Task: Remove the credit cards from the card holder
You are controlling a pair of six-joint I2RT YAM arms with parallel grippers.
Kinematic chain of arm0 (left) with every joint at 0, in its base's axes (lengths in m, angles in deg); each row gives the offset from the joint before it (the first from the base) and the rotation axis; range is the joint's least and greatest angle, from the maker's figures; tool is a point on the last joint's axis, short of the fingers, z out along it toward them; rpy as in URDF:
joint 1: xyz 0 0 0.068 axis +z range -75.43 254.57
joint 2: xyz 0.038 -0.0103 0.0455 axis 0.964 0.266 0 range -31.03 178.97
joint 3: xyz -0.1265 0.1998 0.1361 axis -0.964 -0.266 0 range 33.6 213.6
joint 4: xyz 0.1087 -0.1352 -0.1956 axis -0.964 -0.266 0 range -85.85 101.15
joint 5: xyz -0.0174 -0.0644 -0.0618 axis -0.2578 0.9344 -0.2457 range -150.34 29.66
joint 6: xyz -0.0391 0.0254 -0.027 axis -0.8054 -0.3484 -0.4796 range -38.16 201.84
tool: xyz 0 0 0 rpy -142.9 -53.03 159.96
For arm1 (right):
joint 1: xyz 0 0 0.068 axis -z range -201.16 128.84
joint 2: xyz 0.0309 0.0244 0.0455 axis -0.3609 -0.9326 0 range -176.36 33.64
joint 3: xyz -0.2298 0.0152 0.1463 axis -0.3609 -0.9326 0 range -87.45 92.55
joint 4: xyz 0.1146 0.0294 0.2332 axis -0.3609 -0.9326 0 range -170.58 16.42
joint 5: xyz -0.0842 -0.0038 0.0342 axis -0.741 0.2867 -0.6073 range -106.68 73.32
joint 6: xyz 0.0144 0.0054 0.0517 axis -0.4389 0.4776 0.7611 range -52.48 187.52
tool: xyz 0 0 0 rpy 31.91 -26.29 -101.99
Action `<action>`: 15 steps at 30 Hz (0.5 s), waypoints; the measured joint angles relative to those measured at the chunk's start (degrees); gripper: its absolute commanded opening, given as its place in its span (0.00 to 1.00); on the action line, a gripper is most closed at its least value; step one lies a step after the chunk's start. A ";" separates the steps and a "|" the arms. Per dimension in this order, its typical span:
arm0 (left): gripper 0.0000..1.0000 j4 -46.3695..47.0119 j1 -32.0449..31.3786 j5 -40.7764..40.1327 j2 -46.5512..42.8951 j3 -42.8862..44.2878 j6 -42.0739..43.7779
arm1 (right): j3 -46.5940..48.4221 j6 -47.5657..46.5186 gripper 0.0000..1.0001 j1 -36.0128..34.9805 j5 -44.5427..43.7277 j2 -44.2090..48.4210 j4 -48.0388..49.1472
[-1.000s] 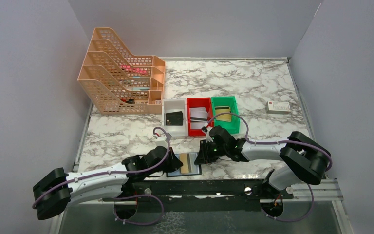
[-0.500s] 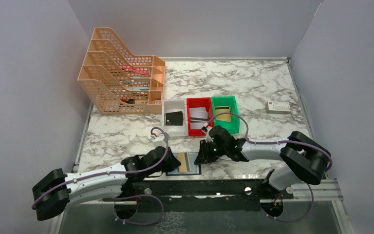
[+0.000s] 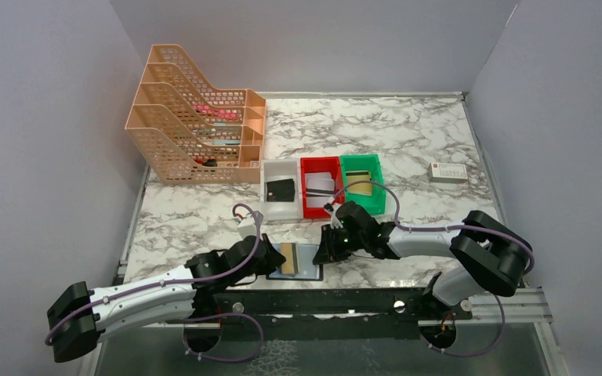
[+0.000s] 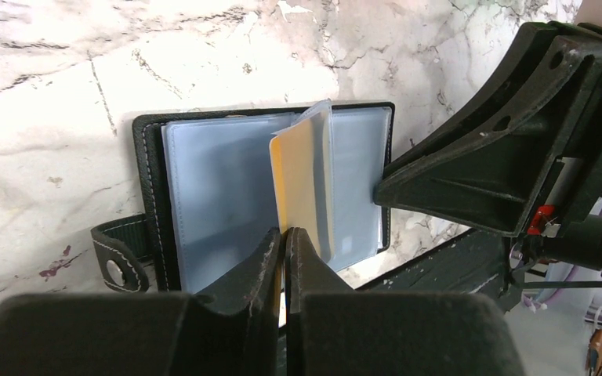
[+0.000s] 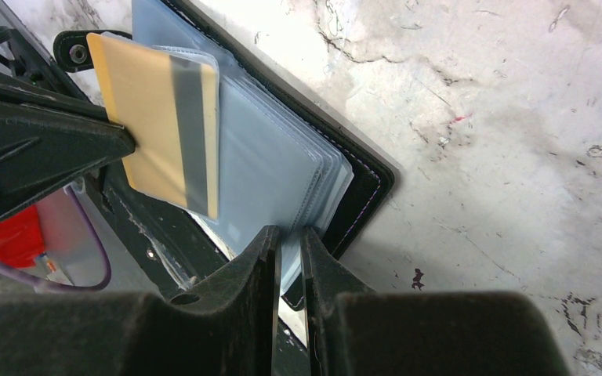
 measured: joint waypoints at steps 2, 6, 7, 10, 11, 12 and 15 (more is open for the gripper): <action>0.08 -0.57 0.00 -0.35 -0.28 0.00 -0.02 | 0.00 0.00 0.21 0.00 0.00 0.00 0.00; 0.08 -2.38 0.00 -1.01 -0.79 0.00 -0.15 | 0.00 0.00 0.21 0.00 -0.02 0.00 0.00; 0.08 -2.82 0.00 -1.22 -0.94 0.00 -0.26 | 0.00 0.00 0.22 0.00 -0.02 0.00 0.02; 0.08 -3.43 0.00 -1.66 -1.40 0.02 -0.31 | 0.00 0.00 0.22 0.00 -0.02 0.00 0.02; 0.08 -3.61 0.00 -1.75 -1.60 0.02 -0.33 | 0.00 0.00 0.22 0.00 -0.02 0.00 0.02; 0.08 -3.78 0.00 -1.81 -1.81 0.02 -0.33 | 0.00 0.00 0.22 0.00 -0.02 0.00 0.02; 0.09 -4.20 0.00 -1.84 -2.43 0.02 -0.31 | 0.00 0.00 0.22 0.00 -0.02 0.00 0.02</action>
